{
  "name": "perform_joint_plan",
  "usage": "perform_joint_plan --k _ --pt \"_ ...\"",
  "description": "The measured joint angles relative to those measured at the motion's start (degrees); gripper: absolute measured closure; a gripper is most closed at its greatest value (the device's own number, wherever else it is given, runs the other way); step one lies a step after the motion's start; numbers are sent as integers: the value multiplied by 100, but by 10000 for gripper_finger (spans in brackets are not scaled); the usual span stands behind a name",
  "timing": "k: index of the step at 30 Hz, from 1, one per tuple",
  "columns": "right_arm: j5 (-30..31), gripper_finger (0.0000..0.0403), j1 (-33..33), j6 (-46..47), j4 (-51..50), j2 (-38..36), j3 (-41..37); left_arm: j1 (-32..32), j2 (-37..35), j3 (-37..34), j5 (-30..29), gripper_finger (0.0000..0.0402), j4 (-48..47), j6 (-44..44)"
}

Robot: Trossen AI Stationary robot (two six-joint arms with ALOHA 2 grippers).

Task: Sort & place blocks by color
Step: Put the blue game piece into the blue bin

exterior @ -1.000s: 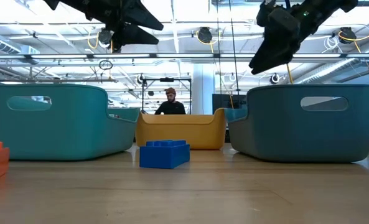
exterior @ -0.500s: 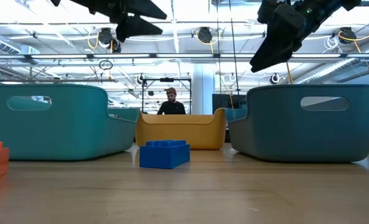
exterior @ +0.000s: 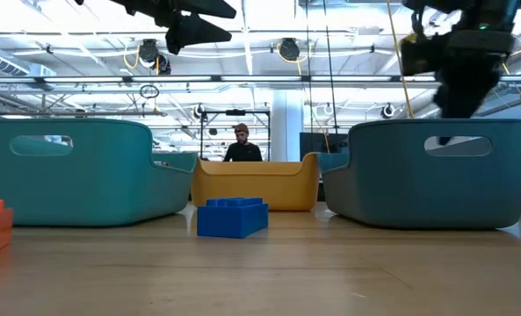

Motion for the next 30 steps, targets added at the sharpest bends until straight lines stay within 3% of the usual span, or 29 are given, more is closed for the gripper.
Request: perform_joint_plan --k 10,19,30 --pt "-488 161 571 1103 -1461 103 535 2 0 0 0 158 0 19" --pt "-545 155 1512 1453 -2331 1111 520 2 0 2 0 158 -3 19" --pt "-539 78 2141 1469 -2484 1892 517 2 -2 4 2 158 -4 6"
